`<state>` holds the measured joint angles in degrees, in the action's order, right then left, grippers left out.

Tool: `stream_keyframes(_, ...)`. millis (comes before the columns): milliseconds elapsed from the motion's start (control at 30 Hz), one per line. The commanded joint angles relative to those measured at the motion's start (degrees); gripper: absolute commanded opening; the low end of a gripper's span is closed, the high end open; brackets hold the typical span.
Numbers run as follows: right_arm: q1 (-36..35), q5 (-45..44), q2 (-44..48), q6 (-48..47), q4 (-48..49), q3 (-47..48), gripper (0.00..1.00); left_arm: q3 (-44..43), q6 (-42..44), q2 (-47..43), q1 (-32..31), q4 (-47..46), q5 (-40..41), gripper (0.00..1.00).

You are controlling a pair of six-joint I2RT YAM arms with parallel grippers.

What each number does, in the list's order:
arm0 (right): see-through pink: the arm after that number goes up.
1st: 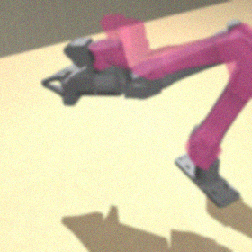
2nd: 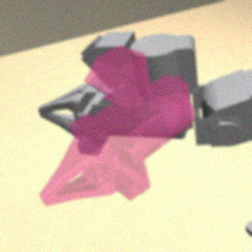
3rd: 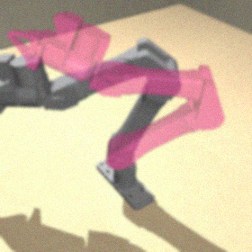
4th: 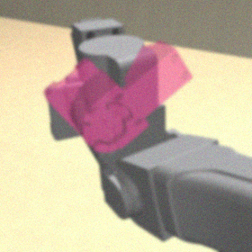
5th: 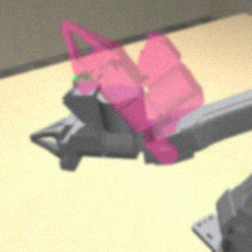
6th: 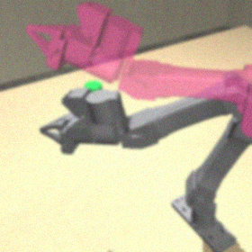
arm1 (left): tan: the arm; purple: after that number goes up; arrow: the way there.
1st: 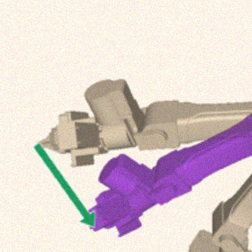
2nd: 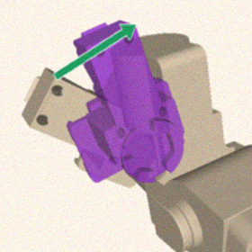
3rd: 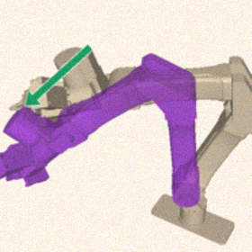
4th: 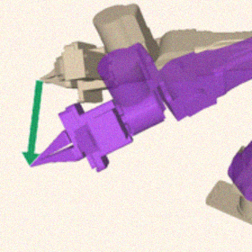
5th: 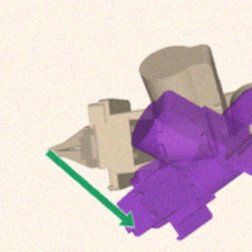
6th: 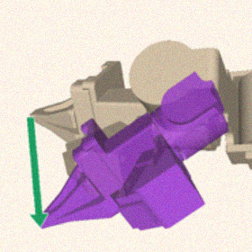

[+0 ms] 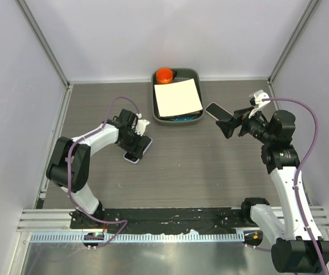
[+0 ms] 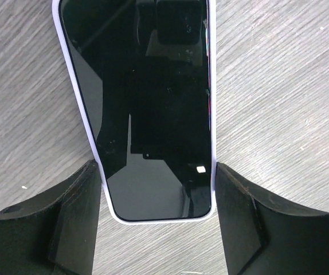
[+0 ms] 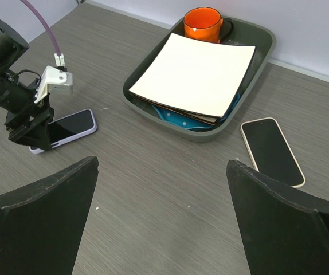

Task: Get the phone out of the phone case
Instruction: Move the phone to the center of the board.

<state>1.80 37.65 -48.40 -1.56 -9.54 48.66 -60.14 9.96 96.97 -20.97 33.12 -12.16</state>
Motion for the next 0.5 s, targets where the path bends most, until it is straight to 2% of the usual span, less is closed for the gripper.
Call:
stream_keyframes(0,-0.31,0.14,0.5,0.51,3.21,0.03,1.0,0.99,-5.65,-1.61,-2.31,-2.71,3.81,0.0)
stream_keyframes(67,-0.31,-0.03,0.68,0.42,3.13,0.11,1.0,1.16,-5.3,-1.61,-2.93,-2.1,3.12,0.01)
stream_keyframes(267,-0.22,-0.03,0.33,0.16,3.21,0.03,1.0,0.29,-4.33,-1.96,-3.2,0.8,-0.75,0.27)
stream_keyframes(300,-0.31,-0.03,0.33,-0.02,3.21,0.03,1.0,0.2,-4.16,-1.87,-3.11,1.06,-0.84,0.35)
stream_keyframes(467,-0.31,-0.38,0.33,0.07,3.21,0.03,1.0,-0.24,-3.1,-1.17,-3.11,3.17,-1.02,0.54)
